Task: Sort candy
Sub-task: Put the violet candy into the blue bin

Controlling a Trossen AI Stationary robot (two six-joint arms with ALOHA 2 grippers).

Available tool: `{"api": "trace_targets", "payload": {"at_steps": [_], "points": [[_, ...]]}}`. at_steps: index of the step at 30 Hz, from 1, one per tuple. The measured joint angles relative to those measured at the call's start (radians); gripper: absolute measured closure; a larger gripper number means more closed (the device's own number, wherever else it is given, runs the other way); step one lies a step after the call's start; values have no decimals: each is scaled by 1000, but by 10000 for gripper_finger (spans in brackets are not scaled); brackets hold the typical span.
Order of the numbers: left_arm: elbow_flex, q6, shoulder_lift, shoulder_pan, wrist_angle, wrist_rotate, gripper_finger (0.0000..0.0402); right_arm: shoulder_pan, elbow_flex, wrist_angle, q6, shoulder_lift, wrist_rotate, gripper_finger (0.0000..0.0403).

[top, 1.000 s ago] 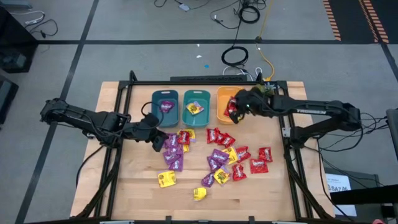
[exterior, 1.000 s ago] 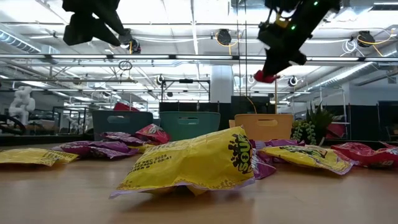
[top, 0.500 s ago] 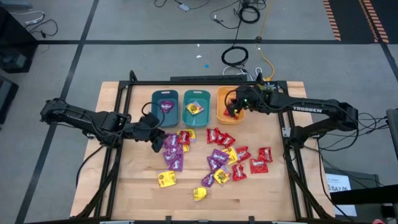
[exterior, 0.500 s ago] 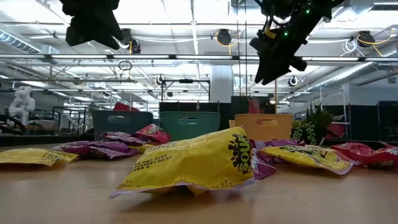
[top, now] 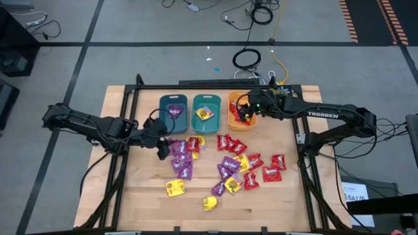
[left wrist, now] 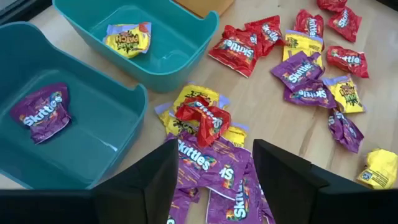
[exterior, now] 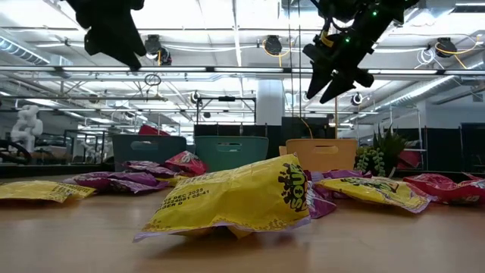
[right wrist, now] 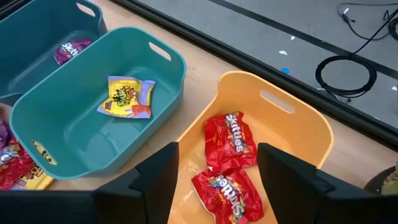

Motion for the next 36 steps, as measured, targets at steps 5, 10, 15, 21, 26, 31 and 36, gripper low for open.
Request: {"api": "trace_targets", "payload": {"at_steps": [5, 10, 15, 21, 26, 31, 36], "points": [[0, -4, 0, -1, 4, 14, 184, 0, 0, -5, 3, 0, 0, 193], [0, -54, 14, -1, 2, 7, 184, 0, 0, -7, 3, 0, 0, 193], [0, -19, 100, -1, 12, 5, 184, 0, 0, -8, 1, -1, 0, 193], [0, 55, 256, -1, 77, 72, 184, 1, 0, -16, -1, -1, -1, 193], [0, 52, 383, 0, 90, 88, 184, 1, 0, -35, -1, -1, -50, 193], [0, 50, 503, 0, 119, 67, 184, 2, 0, -50, -1, -1, -81, 193], [0, 20, 619, 24, 179, 23, 184, 2, 0, -60, -2, -1, -83, 193]]}}
